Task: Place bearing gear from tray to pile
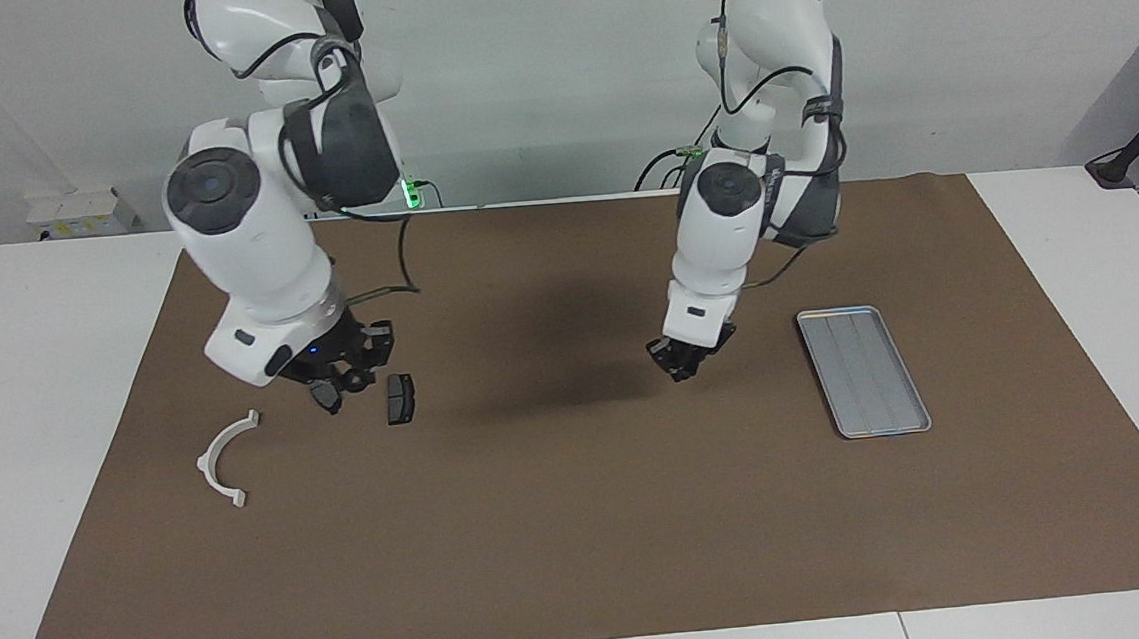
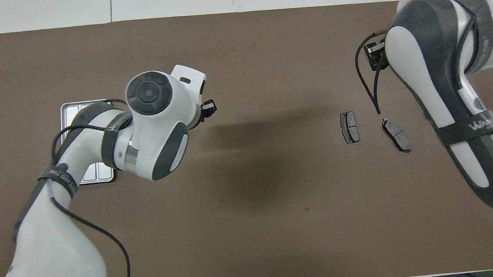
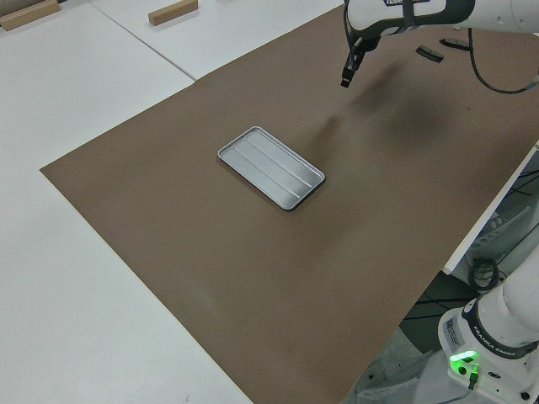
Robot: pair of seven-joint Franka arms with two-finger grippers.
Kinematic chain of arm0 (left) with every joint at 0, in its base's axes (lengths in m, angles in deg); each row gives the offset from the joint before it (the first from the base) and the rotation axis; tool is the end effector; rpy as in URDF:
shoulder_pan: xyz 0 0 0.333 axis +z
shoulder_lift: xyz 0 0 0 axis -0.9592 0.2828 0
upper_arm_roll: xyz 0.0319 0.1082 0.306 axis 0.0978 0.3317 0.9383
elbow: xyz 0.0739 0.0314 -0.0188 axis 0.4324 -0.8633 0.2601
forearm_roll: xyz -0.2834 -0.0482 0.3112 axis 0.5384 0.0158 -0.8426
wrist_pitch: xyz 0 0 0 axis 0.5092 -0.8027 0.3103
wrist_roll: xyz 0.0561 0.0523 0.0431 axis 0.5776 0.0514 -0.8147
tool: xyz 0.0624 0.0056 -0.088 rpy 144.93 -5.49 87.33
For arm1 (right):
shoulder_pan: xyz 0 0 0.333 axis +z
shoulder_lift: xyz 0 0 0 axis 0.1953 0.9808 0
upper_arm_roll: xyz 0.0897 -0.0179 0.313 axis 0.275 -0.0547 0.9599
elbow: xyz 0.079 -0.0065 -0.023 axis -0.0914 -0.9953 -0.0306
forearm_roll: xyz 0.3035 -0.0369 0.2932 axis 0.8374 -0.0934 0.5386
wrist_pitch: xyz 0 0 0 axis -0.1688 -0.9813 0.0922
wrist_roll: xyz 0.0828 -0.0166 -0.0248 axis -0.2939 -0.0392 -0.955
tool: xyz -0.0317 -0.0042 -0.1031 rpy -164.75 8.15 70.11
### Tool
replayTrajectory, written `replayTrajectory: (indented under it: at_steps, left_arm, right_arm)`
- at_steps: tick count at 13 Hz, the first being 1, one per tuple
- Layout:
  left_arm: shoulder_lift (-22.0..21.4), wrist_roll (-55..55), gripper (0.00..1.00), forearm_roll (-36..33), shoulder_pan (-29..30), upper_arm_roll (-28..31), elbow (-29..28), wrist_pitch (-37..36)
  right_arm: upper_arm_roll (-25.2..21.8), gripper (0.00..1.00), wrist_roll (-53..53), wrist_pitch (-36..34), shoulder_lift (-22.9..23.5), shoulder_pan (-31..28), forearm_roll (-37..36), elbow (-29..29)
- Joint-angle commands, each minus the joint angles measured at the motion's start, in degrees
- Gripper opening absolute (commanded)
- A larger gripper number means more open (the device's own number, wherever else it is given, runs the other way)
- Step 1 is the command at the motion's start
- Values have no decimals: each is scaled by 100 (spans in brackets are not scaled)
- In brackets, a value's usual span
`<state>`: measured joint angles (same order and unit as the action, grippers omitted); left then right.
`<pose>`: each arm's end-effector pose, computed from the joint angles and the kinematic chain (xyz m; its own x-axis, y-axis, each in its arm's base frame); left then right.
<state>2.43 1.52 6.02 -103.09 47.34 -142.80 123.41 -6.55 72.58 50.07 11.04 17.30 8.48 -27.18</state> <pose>0.5945 -0.3546 0.3469 0.9615 0.2706 0.0472 0.2678 -0.9617 0.0580 0.7196 0.0735 0.5106 0.9719 0.2201 -0.0834 0.2200 -0.9754 -0.0099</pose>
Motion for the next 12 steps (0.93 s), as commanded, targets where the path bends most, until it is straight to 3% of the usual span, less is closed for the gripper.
replayTrajectory:
  at_steps: [1, 4, 7, 8, 9, 11, 12]
  left_arm:
    - [371, -161, 10, -24, -264, 109, 211, 86]
    - [310, -161, 12, -33, -414, 109, -370, 412]
    - [301, -170, 18, -24, -440, 109, -441, 570]
    - [292, -179, 32, -24, -449, 118, -450, 544]
    - [283, -196, 99, -24, -475, 135, -389, 396]
    - [196, -197, 100, -111, -371, 284, 48, -375]
    - [-136, -110, 100, -112, -283, 459, 25, -648]
  right_arm:
    - [72, 0, -499, 742, -8, -296, -2, -709]
    - [72, 0, -499, 2122, 27, -402, -126, -1702]
    - [72, 0, -560, 2923, 527, -551, -188, -1775]
    - [72, 0, -674, 3108, 642, -569, -188, -1784]
    - [72, 0, -744, 3206, 677, -638, -188, -1784]
    - [72, 0, -745, 3320, 748, -639, -188, -1784]
    - [72, 0, -754, 3478, 835, -648, -188, -1784]
